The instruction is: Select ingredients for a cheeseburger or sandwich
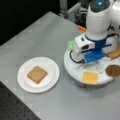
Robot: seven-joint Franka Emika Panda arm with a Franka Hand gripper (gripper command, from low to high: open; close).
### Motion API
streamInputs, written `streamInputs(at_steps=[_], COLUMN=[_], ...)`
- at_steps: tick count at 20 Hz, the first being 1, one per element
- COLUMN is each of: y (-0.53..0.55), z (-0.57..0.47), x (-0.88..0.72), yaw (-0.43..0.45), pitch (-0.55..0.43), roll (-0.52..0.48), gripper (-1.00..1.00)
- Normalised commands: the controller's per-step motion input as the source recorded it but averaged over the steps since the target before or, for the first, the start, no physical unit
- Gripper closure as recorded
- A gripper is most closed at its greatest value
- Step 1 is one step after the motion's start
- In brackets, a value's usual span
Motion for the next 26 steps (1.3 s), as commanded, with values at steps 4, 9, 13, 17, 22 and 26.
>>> streamInputs(at_steps=[4, 9, 13, 17, 22, 26], y=[0.19, 0.10, 0.06, 0.02, -0.02, -0.09], z=[0.20, 0.19, 0.18, 0.30, 0.37, 0.33], x=[-0.04, 0.05, 0.11, 0.14, 0.17, 0.22], yaw=[0.051, 0.044, 0.039, 0.016, -0.046, -0.123], pitch=[0.114, 0.108, 0.124, 0.174, 0.204, 0.164], roll=[-0.092, -0.087, -0.072, -0.055, -0.039, -0.020], gripper=[-1.00, -1.00, -1.00, -1.00, -1.00, -1.00])
